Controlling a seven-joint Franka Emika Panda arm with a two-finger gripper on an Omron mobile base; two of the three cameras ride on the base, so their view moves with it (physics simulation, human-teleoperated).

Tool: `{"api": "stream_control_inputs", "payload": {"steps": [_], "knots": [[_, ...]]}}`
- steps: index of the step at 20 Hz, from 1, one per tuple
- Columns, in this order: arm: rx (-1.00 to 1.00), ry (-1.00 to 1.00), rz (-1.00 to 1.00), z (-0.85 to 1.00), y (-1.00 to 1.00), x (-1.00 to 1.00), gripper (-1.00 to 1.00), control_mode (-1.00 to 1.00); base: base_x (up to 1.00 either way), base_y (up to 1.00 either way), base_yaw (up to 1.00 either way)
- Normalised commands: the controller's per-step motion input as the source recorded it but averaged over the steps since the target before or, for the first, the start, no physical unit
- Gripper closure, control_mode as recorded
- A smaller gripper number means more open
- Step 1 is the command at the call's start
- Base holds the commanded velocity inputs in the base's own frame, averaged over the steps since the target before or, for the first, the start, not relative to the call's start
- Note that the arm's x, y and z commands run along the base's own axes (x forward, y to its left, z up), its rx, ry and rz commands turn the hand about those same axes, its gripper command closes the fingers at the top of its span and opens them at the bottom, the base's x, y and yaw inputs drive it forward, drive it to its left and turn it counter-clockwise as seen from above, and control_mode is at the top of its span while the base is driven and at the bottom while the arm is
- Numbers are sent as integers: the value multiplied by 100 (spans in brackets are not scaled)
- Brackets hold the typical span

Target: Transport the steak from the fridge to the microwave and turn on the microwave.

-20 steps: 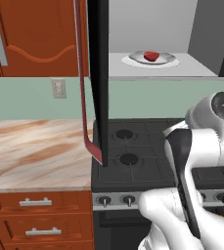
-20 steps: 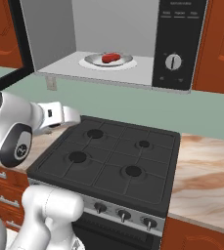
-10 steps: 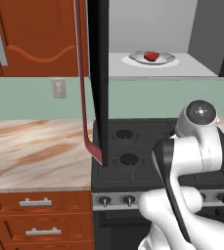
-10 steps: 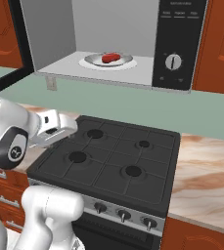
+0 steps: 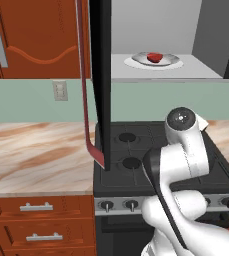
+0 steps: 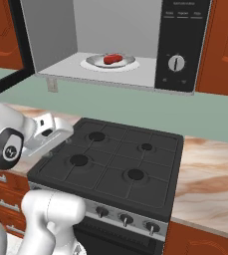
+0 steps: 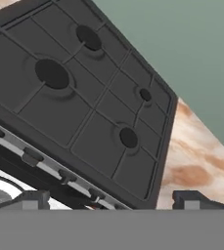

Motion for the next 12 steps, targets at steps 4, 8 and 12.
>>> {"api": "stream_control_inputs", "payload": {"steps": [4, 8, 12], "knots": [[-12, 0, 8, -48, 0, -2, -100, -100, 0, 0, 0], [-15, 0, 5, -62, 0, 0, -100, -100, 0, 0, 0], [-21, 0, 5, -57, 0, 0, -100, -100, 0, 0, 0]]}}
